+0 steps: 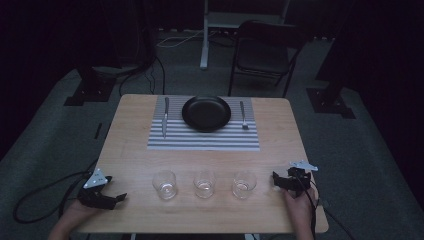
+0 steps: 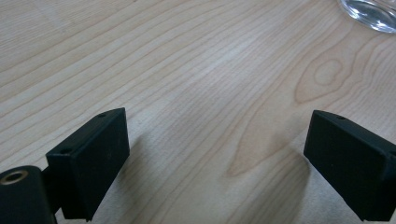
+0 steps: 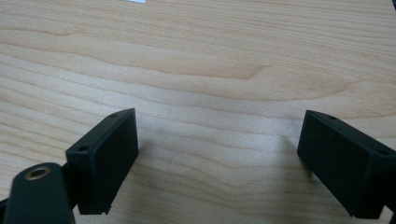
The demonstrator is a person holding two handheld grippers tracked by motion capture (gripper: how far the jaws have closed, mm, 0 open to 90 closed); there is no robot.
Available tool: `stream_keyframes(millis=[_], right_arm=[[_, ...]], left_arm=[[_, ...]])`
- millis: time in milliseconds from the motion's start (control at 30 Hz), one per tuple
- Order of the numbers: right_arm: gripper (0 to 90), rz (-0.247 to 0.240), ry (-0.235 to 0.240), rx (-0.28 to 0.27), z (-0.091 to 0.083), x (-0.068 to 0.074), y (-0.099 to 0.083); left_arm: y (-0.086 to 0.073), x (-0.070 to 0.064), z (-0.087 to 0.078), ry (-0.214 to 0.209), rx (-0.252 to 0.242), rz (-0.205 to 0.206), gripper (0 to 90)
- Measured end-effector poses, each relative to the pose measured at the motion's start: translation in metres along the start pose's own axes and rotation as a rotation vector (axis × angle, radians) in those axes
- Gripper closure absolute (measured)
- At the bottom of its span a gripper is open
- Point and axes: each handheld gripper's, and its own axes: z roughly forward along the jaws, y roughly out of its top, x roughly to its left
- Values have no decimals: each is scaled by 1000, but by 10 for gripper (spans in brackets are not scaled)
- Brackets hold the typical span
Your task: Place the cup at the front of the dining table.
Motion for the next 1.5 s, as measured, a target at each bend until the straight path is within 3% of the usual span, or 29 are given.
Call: stream_keyframes(millis=[167,333,600,800,1500], right_arm=[[119,0,0,0,0,0,0],[119,1,0,0,0,0,0],[118,0,0,1,0,0,0],[119,0,0,1,0,0,0],[118,-1,0,0,0,0,0]], left_arm=[[3,-4,-2,9,-24,11,72],[10,-7,-6,-17,-62,9,71],[18,-12,-9,-57,-54,17,72],[27,-16,-14,-94,-89,21,72],[68,-36,-33,-133,-190,122,73]])
